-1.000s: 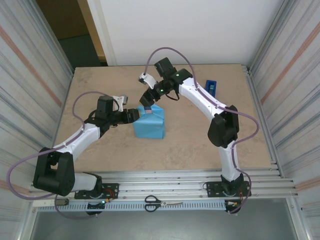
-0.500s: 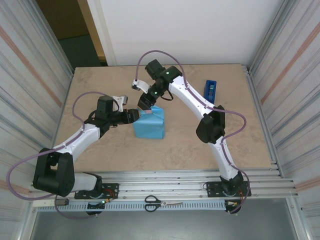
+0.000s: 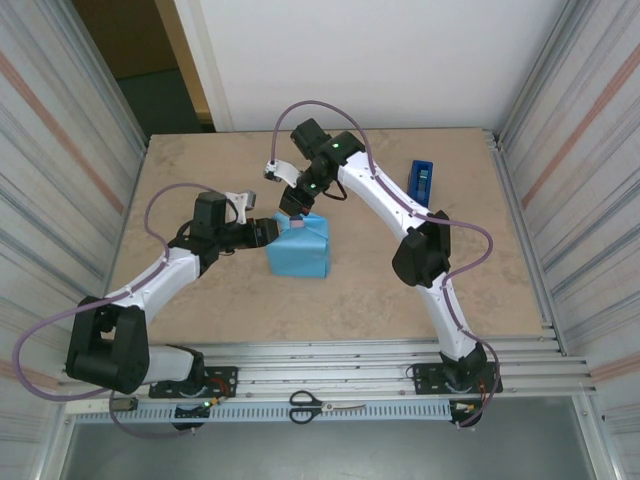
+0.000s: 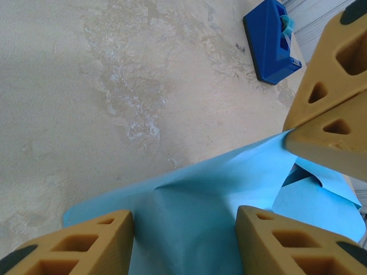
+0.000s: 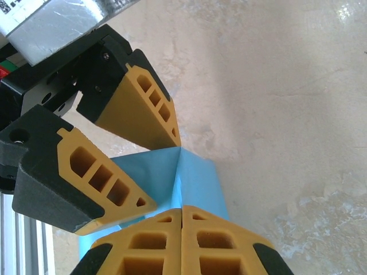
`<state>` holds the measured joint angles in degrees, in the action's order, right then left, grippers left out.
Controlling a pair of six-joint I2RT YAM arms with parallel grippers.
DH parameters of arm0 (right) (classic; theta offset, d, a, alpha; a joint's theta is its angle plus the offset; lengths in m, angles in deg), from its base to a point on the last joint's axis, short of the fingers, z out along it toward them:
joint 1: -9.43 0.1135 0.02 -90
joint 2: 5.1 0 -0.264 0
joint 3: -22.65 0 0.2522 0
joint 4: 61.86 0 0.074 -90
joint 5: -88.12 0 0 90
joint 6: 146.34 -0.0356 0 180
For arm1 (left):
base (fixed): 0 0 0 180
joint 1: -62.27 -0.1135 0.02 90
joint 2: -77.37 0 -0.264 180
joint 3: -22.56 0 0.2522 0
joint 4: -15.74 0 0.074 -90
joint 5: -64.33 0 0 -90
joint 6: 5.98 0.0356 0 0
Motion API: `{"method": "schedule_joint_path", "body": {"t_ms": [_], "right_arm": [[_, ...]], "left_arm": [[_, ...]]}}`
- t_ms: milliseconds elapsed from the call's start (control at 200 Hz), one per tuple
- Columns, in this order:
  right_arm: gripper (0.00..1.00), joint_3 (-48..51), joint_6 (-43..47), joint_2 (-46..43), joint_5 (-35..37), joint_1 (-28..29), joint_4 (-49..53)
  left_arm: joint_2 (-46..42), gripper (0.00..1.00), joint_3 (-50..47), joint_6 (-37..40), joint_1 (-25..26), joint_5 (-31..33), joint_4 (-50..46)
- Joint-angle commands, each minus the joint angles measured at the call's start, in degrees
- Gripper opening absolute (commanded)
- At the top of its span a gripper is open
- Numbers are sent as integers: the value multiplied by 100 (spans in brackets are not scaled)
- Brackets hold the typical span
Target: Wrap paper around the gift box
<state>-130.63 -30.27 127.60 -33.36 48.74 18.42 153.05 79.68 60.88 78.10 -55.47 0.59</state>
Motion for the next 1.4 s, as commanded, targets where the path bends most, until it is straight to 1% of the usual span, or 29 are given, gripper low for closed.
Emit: {"method": "schedule_joint_path", "body": {"t_ms": [0, 20, 45, 95, 130, 210, 266, 341, 461, 521, 591, 757, 772, 1017, 1233, 1393], "right_arm": [[2, -207, 108, -125, -101, 15, 73], [5, -208, 94, -140, -118, 20, 64], [12, -215, 84, -161, -143, 15, 55], [32, -218, -76, -228, -101, 13, -43], [42, -212, -253, -310, -104, -18, -146], [54, -115, -885, -550, -189, -202, -469], [57, 154, -1467, -758, -156, -403, -825], [58, 903, -2108, -1145, -224, -671, -1491], [59, 2548, -2991, -1785, -250, -987, -2897], [59, 3039, -3204, -1927, -377, -1080, -3329], [59, 3358, -3257, -1927, -507, -1110, -3520], [59, 3249, -3237, -1496, -762, -1065, -3385], [59, 3075, -3219, -1453, -781, -1058, -3356], [60, 2758, -2643, -1079, -1228, -797, -2920], [59, 2747, -1984, -1112, -1721, -671, -2284], [57, 2772, -1663, -1164, -1724, -662, -1938]], "left_arm": [[105, 49, -308, 231, 155, -26, -819], [100, 49, -310, 231, 156, -27, -811], [98, 49, -315, 223, 155, -28, -811], [89, 49, -319, 221, 154, -26, -826], [79, 49, -327, 217, 151, -25, -822], [44, 49, -345, 203, 155, -24, -808], [35, 49, -345, 182, 156, -21, -793], [26, 49, -345, 182, 155, -36, -787], [24, 49, -342, 225, 156, -52, -823], [25, 49, -345, 239, 150, -61, -837], [26, 49, -354, 251, 156, -74, -837], [31, 49, -342, 274, 153, -83, -858], [26, 49, -337, 274, 153, -79, -863], [1, 49, -288, 266, 152, -43, -934], [17, 49, -250, 243, 154, -26, -943], [17, 49, -248, 222, 154, -41, -916]]}}
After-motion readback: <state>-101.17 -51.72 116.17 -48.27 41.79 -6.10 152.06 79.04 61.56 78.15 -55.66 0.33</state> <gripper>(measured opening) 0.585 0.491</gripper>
